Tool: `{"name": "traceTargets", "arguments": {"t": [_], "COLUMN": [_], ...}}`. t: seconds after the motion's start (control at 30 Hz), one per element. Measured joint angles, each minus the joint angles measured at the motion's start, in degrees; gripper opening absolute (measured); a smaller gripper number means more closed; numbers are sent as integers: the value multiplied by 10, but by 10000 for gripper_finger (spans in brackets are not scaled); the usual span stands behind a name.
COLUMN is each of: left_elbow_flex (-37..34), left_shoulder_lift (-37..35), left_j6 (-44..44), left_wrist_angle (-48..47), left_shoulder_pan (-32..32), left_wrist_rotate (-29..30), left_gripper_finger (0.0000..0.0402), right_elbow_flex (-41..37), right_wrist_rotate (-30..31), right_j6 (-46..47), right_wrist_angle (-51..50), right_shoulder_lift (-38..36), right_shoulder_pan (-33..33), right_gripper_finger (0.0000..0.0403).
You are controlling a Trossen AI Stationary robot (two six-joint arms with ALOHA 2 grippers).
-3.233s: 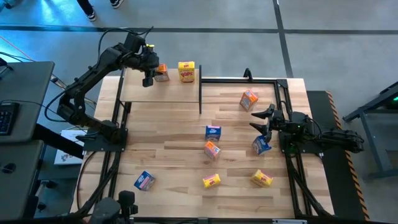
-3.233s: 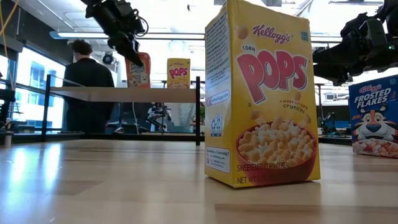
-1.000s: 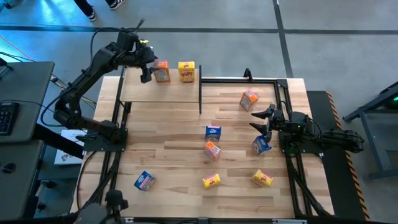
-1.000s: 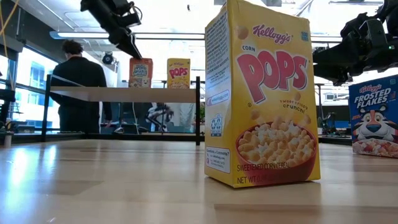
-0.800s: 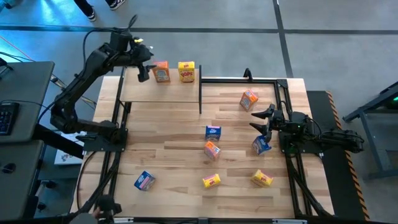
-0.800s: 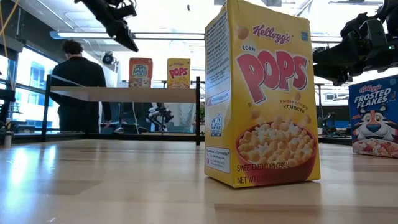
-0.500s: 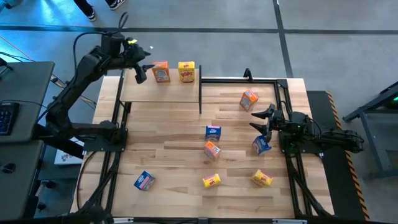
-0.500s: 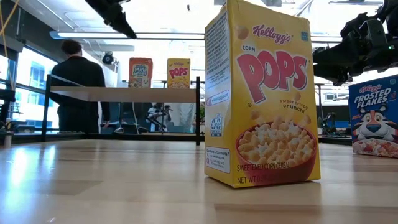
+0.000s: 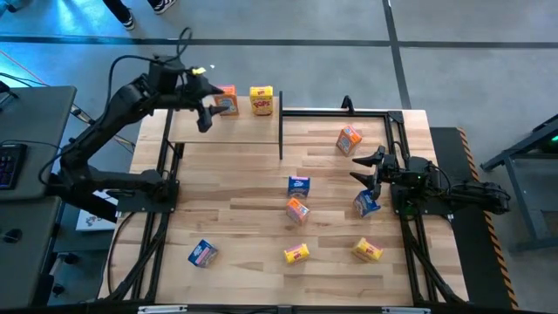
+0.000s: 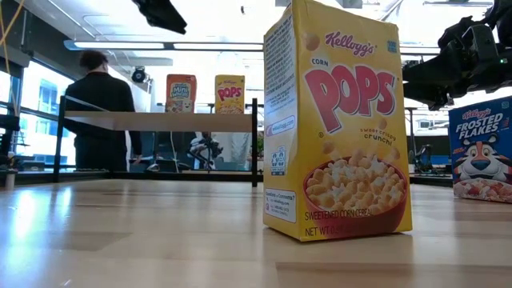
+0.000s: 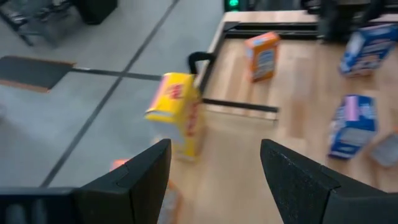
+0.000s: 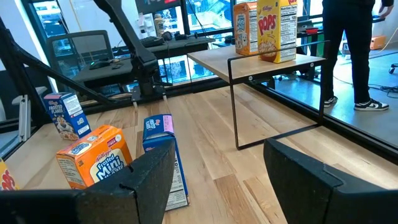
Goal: Stack cereal on shelf
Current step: Put the right blue cereal box on the shelf
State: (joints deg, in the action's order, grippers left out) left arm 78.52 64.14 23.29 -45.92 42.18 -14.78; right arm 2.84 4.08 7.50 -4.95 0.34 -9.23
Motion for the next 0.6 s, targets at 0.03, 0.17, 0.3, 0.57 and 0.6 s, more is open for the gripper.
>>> {"name": "traceTargets", "arguments": {"t": [0.03, 0.17, 0.3, 0.57, 0.6], "left_elbow_flex": [0, 0, 0, 0, 0], "left_shoulder_lift": [0, 0, 1, 23, 29], "left_j6": [-6, -34, -59, -98, -98], "left_wrist_angle": [-2, -8, -7, 2, 3], "left_shoulder_pan": [-12, -55, -92, -162, -171], "left_wrist_rotate": [0, -1, 0, 1, 1], "left_gripper_finger": [239, 239, 239, 239, 239], "right_elbow_flex": [0, 0, 0, 0, 0], "right_wrist_rotate": [0, 0, 0, 0, 0], "right_j6": [0, 0, 0, 0, 0], "right_wrist_angle": [0, 0, 0, 0, 0], "right_shoulder_lift": [0, 0, 0, 0, 0], "right_shoulder_pan": [0, 0, 0, 0, 0], "right_gripper_finger": [238, 238, 238, 238, 238]}}
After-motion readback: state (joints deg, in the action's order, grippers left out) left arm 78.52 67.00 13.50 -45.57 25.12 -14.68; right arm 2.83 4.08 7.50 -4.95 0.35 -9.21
